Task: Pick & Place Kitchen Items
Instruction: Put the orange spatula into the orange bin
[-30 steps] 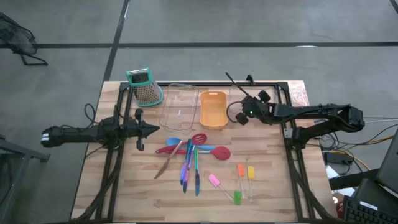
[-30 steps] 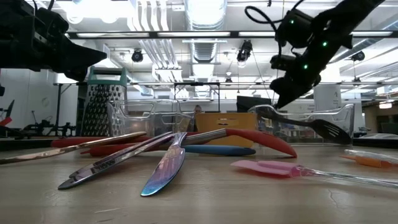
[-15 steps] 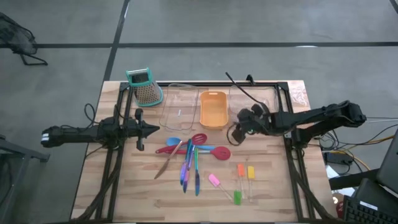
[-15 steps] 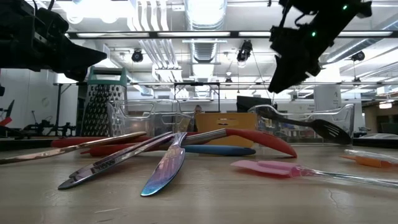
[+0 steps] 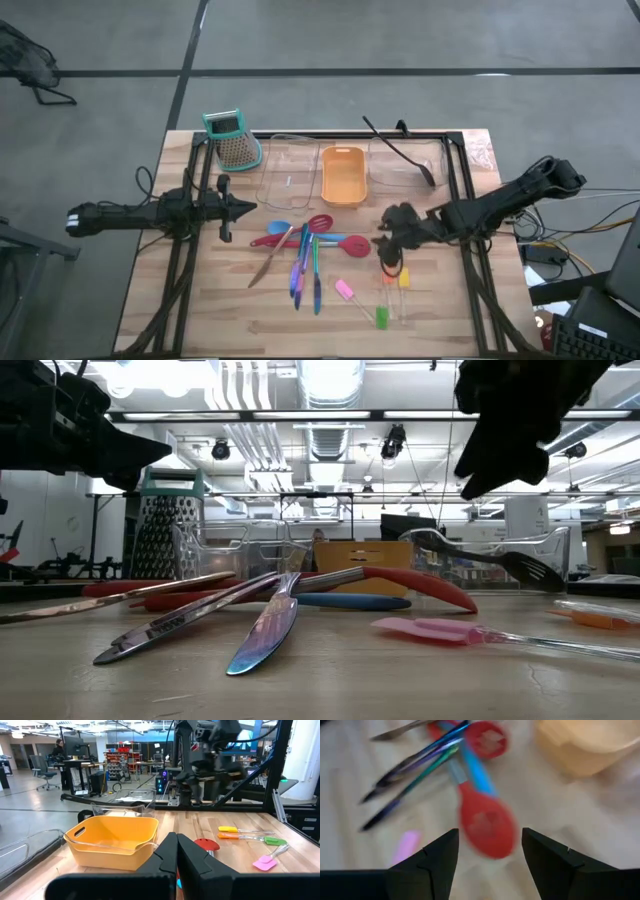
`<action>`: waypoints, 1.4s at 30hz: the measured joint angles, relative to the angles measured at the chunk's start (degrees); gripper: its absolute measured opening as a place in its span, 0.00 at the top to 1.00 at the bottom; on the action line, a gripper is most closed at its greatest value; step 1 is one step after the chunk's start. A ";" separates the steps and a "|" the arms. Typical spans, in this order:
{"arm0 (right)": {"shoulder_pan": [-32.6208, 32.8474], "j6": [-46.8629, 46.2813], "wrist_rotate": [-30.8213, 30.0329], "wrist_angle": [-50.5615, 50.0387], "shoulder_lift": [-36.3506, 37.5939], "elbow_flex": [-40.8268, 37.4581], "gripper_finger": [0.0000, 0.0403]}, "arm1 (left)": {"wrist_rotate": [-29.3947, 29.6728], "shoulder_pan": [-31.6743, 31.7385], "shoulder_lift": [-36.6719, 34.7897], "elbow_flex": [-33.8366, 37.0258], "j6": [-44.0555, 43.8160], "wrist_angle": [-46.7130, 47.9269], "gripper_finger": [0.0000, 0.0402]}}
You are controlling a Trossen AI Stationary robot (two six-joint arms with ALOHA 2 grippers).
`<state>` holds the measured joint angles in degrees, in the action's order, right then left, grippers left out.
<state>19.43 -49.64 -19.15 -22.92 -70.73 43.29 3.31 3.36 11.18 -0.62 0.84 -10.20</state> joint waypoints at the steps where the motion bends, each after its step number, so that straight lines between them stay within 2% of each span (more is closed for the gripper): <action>1: 0.94 -1.07 0.69 0.69 -0.23 0.00 0.47 | -0.01 0.00 0.00 -0.01 0.00 0.00 0.99; 12: 8.57 -15.24 4.45 2.33 -5.82 0.22 0.49 | -0.01 0.00 0.00 -0.01 0.01 -0.02 0.99; 19: 10.58 -25.93 13.04 2.30 -13.27 0.69 0.47 | 0.00 0.00 0.00 -0.02 0.00 0.00 0.99; 27: 10.68 -29.45 19.21 1.76 -22.72 4.22 0.49 | 0.00 0.00 0.02 0.00 0.00 0.05 0.99; 42: 10.68 -26.44 18.97 -25.58 -34.18 21.46 0.56 | -0.01 0.00 0.22 0.00 0.00 0.17 0.99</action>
<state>30.11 -76.08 -0.19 -48.50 -104.91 64.75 3.30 3.36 11.40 -0.62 0.84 -10.02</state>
